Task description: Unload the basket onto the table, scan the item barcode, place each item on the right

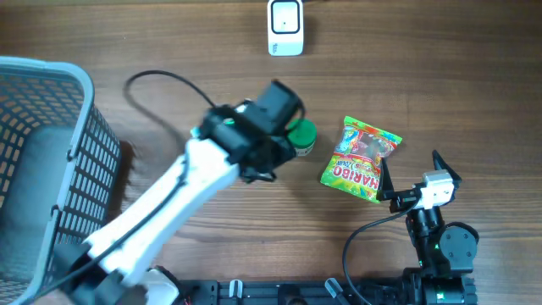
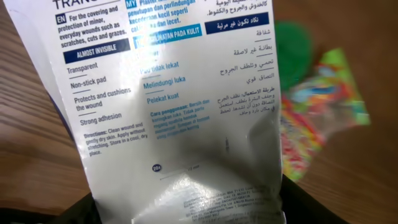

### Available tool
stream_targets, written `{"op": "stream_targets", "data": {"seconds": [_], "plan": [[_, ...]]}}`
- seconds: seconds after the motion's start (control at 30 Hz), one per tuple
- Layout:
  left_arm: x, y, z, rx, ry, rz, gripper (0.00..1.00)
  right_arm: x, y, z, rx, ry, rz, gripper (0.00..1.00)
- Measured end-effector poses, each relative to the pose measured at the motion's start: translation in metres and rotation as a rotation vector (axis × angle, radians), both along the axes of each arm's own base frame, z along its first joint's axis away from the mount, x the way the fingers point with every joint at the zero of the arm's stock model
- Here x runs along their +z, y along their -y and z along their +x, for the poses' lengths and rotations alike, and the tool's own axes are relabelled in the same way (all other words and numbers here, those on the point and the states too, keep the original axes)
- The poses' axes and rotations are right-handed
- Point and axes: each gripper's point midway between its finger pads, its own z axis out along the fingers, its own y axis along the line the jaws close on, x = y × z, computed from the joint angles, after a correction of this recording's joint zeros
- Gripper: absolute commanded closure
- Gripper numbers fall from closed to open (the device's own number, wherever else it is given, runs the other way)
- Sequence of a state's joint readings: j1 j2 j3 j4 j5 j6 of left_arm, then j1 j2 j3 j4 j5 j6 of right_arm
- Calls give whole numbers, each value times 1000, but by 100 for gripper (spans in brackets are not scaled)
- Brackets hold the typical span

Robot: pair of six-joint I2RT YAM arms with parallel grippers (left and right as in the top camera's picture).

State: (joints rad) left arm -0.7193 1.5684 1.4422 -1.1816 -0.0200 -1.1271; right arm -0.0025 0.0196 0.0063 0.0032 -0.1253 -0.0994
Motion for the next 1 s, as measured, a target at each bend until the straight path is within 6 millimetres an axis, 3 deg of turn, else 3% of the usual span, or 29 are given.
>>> {"op": "stream_targets", "data": {"seconds": [0.1,0.17,0.27,0.37,0.47,0.6,0.7,0.73,0.77,0.8,0.9,0.93,1.0], "plan": [[-51,2,-7,5,-91,112,33,0,0,0,0,0,0,0],[-83,6,-10,34,-138,136,0,0,0,0,0,0,0,0],[-108,20,-14,44,-170,94,0,0,0,0,0,0,0,0],[-109,30,-11,32,-133,83,0,0,0,0,0,0,0,0],[-105,20,-2,49,-73,131,0,0,0,0,0,0,0,0],[-73,4,28,76,77,160,0,0,0,0,0,0,0,0],[34,-9,91,95,438,113,0,0,0,0,0,0,0,0],[99,-18,119,107,641,82,0,0,0,0,0,0,0,0],[147,-28,133,123,775,65,0,0,0,0,0,0,0,0],[175,-35,139,131,853,62,0,0,0,0,0,0,0,0],[289,-79,149,161,1167,109,0,0,0,0,0,0,0,0],[316,-97,146,163,1236,162,0,0,0,0,0,0,0,0],[352,-128,138,189,1309,278,0,0,0,0,0,0,0,0]]}}
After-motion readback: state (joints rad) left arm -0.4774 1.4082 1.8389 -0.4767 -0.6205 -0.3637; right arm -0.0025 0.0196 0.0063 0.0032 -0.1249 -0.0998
